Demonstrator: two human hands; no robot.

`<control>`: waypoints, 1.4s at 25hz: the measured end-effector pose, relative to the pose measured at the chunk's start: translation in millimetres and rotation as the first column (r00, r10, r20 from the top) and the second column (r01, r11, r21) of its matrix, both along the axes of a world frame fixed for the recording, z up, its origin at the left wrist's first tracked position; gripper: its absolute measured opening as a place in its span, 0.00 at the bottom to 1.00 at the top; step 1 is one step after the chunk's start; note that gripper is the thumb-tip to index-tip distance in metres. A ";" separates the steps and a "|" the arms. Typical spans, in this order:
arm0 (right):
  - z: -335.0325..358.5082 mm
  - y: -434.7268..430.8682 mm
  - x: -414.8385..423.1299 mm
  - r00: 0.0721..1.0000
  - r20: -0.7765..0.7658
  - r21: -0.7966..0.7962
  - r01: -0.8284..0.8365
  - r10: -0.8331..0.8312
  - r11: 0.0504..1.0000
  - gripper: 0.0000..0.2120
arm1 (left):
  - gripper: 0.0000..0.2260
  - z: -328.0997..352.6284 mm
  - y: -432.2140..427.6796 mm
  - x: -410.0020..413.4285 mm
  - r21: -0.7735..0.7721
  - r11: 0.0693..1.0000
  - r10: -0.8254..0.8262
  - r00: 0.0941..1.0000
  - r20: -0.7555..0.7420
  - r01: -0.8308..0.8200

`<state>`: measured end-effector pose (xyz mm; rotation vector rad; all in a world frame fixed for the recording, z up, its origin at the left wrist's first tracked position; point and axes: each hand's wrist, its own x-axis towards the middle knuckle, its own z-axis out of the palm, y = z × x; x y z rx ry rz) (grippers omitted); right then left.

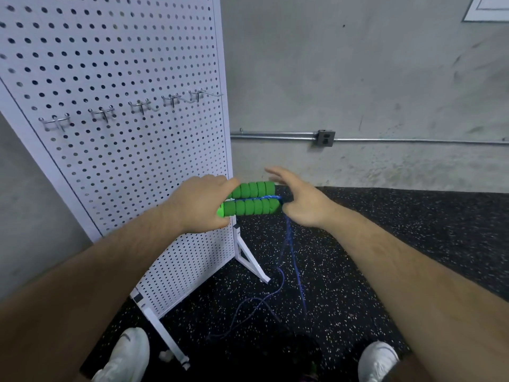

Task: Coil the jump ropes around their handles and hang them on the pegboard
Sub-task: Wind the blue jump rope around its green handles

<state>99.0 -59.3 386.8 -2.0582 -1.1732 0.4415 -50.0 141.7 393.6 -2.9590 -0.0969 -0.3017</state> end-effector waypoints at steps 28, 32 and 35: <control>-15.4 -5.8 -35.9 0.988 -0.150 0.064 0.054 -0.043 0.997 0.13 | 0.33 16.9 -12.5 -14.7 -0.063 0.993 -0.075 0.944 0.320 0.100; -8.8 4.2 -67.1 0.998 0.061 0.012 -0.008 0.007 1.000 0.18 | 0.35 9.2 17.5 -15.0 0.037 0.998 0.037 0.968 0.249 -0.048; 5.7 -3.9 -73.5 0.990 0.140 -0.031 -0.026 0.030 0.999 0.17 | 0.35 1.2 33.7 -15.5 0.107 0.991 0.056 0.973 0.222 -0.081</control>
